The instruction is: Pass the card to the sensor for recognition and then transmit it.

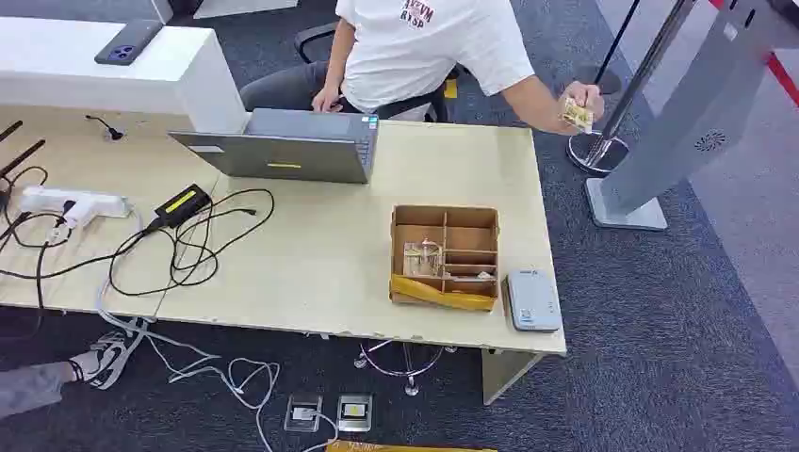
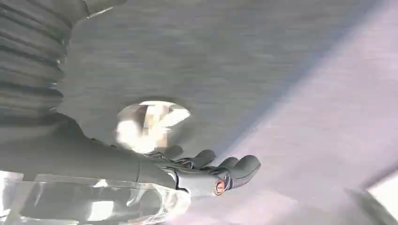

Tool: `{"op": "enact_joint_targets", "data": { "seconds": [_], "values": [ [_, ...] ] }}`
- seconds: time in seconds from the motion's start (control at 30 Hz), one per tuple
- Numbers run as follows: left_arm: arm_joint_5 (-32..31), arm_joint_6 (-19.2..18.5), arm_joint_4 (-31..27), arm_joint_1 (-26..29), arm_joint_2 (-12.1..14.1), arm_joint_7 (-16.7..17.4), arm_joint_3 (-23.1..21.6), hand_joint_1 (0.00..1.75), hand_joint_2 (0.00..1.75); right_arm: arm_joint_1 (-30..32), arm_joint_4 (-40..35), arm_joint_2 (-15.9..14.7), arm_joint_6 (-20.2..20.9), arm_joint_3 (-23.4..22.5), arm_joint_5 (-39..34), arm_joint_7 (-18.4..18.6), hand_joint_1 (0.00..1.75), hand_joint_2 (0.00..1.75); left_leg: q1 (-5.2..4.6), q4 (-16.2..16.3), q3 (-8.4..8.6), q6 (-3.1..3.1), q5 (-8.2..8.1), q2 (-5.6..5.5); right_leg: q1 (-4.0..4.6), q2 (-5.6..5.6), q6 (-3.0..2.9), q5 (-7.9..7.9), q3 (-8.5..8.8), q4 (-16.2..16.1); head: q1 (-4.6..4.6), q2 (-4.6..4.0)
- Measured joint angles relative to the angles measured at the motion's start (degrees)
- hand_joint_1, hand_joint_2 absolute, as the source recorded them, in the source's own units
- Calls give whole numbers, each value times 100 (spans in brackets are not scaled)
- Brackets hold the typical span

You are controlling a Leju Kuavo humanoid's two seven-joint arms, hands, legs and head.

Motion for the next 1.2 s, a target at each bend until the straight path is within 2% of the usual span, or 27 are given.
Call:
{"op": "enact_joint_targets", "data": {
  "seconds": [0.1, 0.13, 0.23, 0.3, 0.43, 0.57, 0.67, 0.73, 0.8, 0.83, 0.87, 0.9, 0.93, 0.97, 1.0, 1.03, 1.07, 1.1, 1.13, 1.17, 1.2],
  "values": [
    [16, 4, 0, -7, -9, -53, -26, 0, 0, -585, 33, -294, 0, -20, 296, -505, 0, 175, -6, 2, -5, 9, 6, -4, -5, -9, 8, 6, 0, 0, 2, 0],
    [29, 9, 0, -7, -11, -81, -42, 0, 0, -783, 50, -379, 0, -42, 404, -796, 0, 175, -8, 2, -8, 12, 8, -4, -8, -12, 10, 7, -2, 1, 0, 0],
    [44, 24, 0, -8, -13, -103, -68, 0, 0, -1308, 81, -523, -22, -66, 752, -1491, 0, 175, -8, 2, -10, 13, 10, -7, -8, -15, 10, 7, -2, 2, 2, 0],
    [66, 63, 0, -9, -24, -118, -72, 0, 0, -1653, 105, -550, -24, -79, 1143, -1763, 0, 175, -8, 2, -10, 13, 10, -7, -8, -15, 9, 10, -3, 3, 0, 0],
    [85, 118, 0, -25, -28, -155, -85, 0, 0, -2576, 182, -519, -57, -72, 2306, -1886, 0, 175, -10, 2, -35, 16, 19, -6, -10, -15, 10, 15, -12, 8, 2, 0],
    [24, 122, 0, -41, -46, -223, -114, 0, 0, -3400, 256, -267, -112, -48, 3582, -1914, 0, 175, -6, 3, -27, 22, 27, -13, -4, -24, 9, 16, -14, 7, -6, 0],
    [-43, 118, 0, -54, -61, -267, -170, 0, 0, -3714, 293, -89, -120, 13, 3725, -1914, 0, 175, -5, 2, -47, 22, 39, -62, -3, -75, 8, 15, -13, 8, -4, 0],
    [-65, 118, 0, -58, -70, -271, -217, 0, 0, -3694, 284, 126, 141, 173, 3293, -1780, 0, 175, 13, 0, -56, 20, 38, -78, 15, -93, 6, 12, -4, 4, -2, 0],
    [-65, 125, 2, -88, -98, -271, -227, 0, 0, -2893, -64, 565, 855, 699, 1696, -733, 0, 175, 72, 21, 73, -10, 7, -32, 83, -32, -8, 1, 32, -85, -9, 0],
    [-59, 131, 2, -82, -96, -271, -241, 0, 0, -2114, -334, 611, 964, 1084, 810, 105, 0, 175, 121, 28, 138, 9, -26, -16, 135, -4, -1, -9, 124, -138, -44, 0],
    [-39, 138, 0, -74, -96, -271, -265, 0, 0, -1285, -712, 585, 883, 1596, -302, 1217, 0, 175, 132, 83, 143, 61, -58, -70, 122, 1, 43, -33, 180, -162, -11, 0],
    [-24, 146, -2, -52, -107, -271, -278, 0, 0, -628, -1251, 448, 589, 2235, -1536, 2875, 0, 175, 87, 83, 102, 64, -56, -70, 75, -26, 66, -46, 168, -114, 175, 0],
    [-17, 164, -2, 10, -111, -271, -300, 0, 0, -223, -1865, 214, 138, 2883, -2503, 4237, 0, 175, -8, 57, 10, 80, -43, -55, -24, 3, 63, -35, 73, -4, 278, 0],
    [-6, 184, 0, 27, -96, -271, -315, 0, 0, -40, -2609, -81, -64, 3539, -3092, 5167, 0, 175, -102, 43, -237, 76, -58, 10, -113, 102, 70, -28, -53, 123, 273, 0],
    [27, 192, 2, 19, -96, -251, -339, 0, 0, 10, -3674, -409, -40, 4324, -3368, 5855, 0, 175, -182, 41, -280, 72, -77, 148, -187, 226, 82, -19, -203, 247, 248, 0],
    [44, 197, 11, 9, -79, -234, -348, 0, 0, 72, -4419, -585, -26, 4850, -3258, 6094, 0, 175, -209, 32, -296, 65, -86, 256, -220, 332, 89, -14, -243, 270, 219, 2],
    [46, 199, 19, -11, -57, -234, -354, 0, 0, 131, -4742, -666, -13, 5159, -3116, 6109, 0, 175, -209, 35, -284, 67, -91, 282, -221, 366, 89, -7, -251, 258, 162, 2],
    [46, 201, 37, -102, -13, -232, -359, 0, 0, 177, -5829, -597, 24, 6181, -1957, 5511, 0, 175, -137, 41, -228, 61, -90, 367, -155, 461, 76, 41, -247, 188, 101, 2],
    [42, 197, 39, -195, -29, -232, -363, 0, 0, 185, -6237, -359, 50, 6734, -1271, 4881, 0, 175, -82, 50, -187, 56, -67, 361, -103, 463, 67, 60, -219, 134, 101, 2],
    [31, 192, 33, -255, -72, -232, -370, 0, 0, 198, -6477, -208, 88, 7116, -758, 4451, 0, 175, -59, 53, -170, 54, -63, 296, -83, 394, 62, 58, -184, 112, 105, 2],
    [24, 190, 29, -296, -79, -232, -376, 0, 0, 284, -6631, -139, 127, 7506, -507, 4274, 0, 175, -55, 59, -165, 66, -49, 201, -78, 294, 60, 46, -167, 107, 92, 2]
  ]
}}
